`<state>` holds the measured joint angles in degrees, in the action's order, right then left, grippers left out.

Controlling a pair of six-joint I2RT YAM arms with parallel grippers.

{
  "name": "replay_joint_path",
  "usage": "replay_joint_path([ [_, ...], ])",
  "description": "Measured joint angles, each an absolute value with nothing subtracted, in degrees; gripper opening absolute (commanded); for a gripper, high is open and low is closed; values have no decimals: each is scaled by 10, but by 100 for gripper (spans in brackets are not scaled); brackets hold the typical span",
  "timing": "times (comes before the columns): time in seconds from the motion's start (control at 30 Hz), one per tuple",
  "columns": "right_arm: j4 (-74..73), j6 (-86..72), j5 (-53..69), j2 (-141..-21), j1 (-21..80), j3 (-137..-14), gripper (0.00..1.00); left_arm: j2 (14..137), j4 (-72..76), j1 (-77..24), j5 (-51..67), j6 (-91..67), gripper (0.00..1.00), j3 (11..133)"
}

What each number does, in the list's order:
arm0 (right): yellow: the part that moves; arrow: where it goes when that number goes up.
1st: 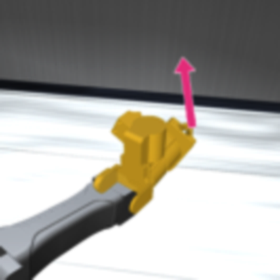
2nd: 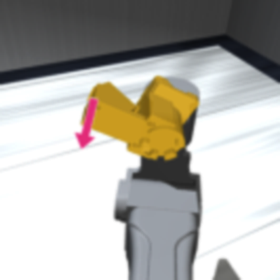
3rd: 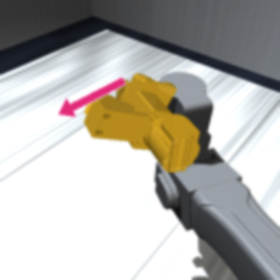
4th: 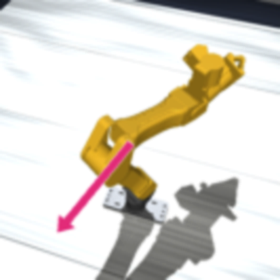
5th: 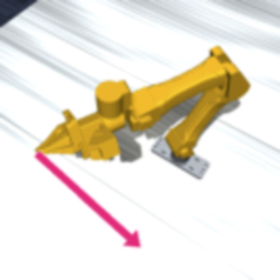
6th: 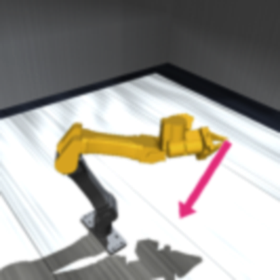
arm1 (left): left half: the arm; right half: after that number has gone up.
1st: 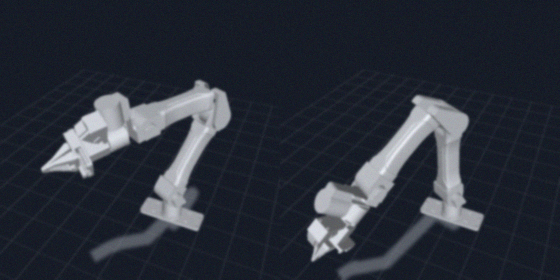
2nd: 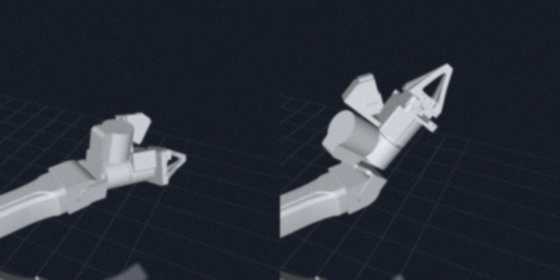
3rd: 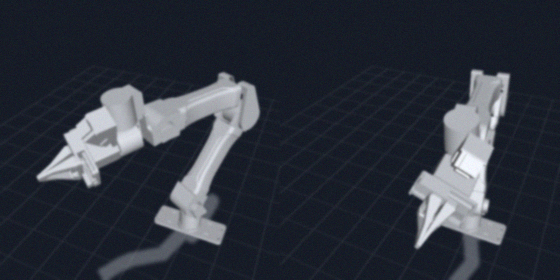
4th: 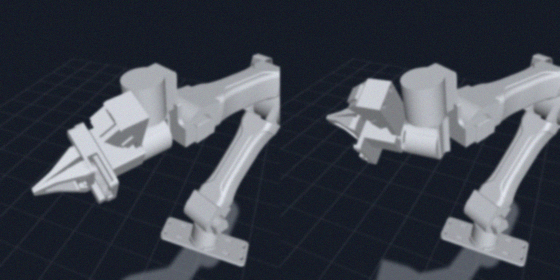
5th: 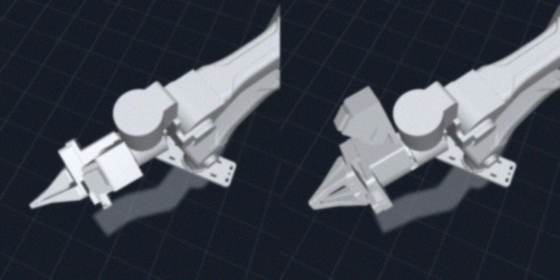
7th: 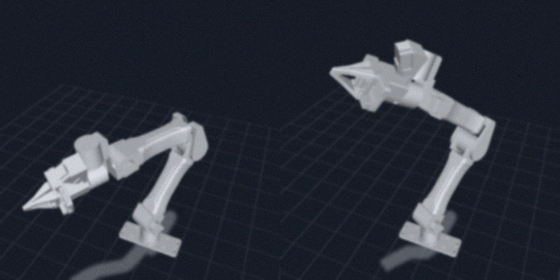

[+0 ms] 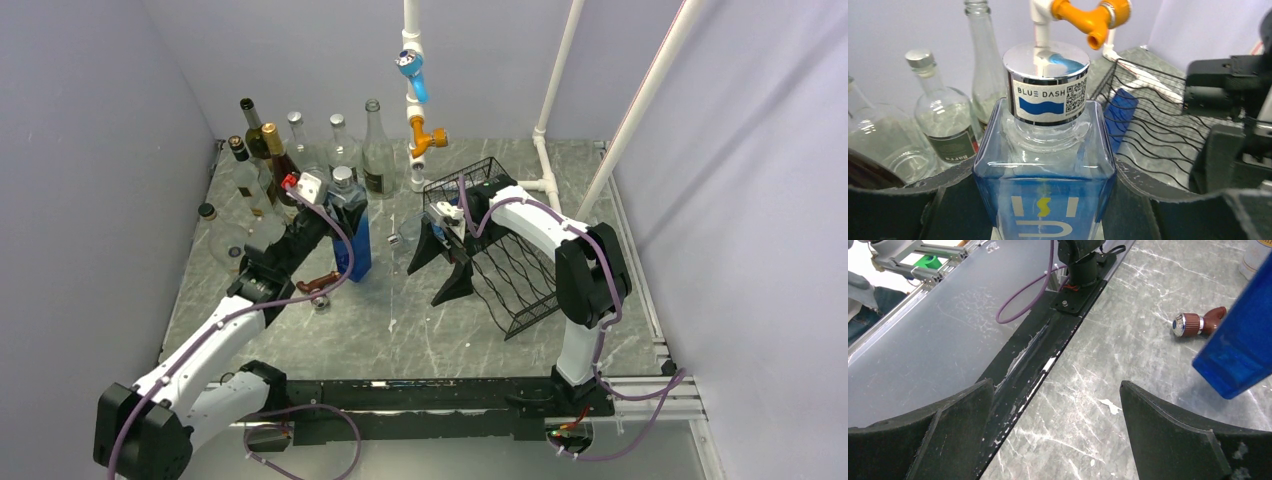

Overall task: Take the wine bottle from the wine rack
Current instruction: Place the wine bottle at the center of the board.

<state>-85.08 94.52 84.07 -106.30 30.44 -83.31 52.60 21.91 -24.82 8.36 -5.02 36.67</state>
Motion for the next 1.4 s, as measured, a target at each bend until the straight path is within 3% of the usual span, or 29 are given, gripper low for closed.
replay_joint_path([
  [0.7,-851,945,841,-1063,298,-833,99,727,372,-134,91,-69,0,435],
  [1.4,-853,948,841,-1063,293,-833,99,869,439,-115,57,-29,0,507],
])
